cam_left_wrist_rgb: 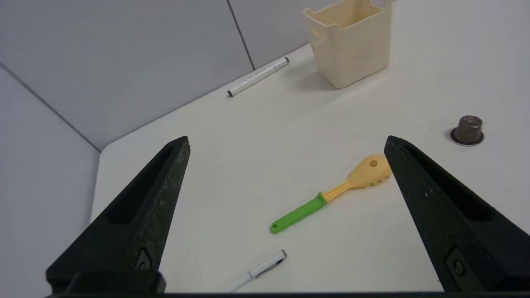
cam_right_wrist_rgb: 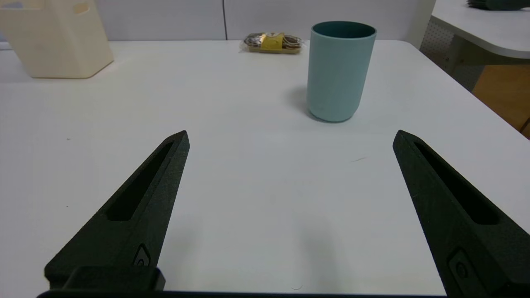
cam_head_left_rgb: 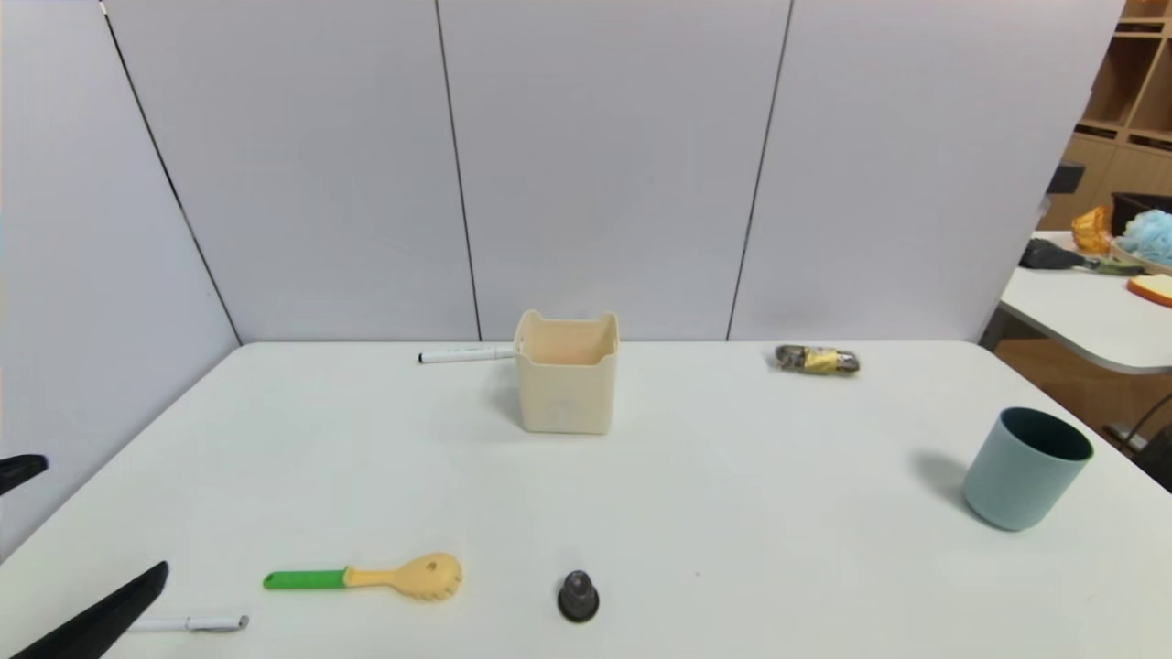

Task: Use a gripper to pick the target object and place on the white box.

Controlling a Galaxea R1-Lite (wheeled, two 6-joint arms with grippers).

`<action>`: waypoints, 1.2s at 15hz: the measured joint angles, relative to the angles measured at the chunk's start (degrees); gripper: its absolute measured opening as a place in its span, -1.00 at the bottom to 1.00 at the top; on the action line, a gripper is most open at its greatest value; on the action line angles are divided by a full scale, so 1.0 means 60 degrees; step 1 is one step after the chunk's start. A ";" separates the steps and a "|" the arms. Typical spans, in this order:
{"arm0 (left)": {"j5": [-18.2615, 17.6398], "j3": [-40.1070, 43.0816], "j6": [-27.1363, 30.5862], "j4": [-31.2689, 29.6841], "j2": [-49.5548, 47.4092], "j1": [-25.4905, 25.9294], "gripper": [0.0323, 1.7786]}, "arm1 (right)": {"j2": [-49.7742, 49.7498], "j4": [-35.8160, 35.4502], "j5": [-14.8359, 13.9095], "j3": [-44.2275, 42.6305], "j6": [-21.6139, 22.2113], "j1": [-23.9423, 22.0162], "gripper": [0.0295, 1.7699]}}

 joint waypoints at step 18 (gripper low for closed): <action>0.1638 0.4135 -0.2068 0.0618 -0.5394 0.1258 0.90 | 0.0000 0.0000 -0.0004 0.0000 0.0000 0.0000 0.92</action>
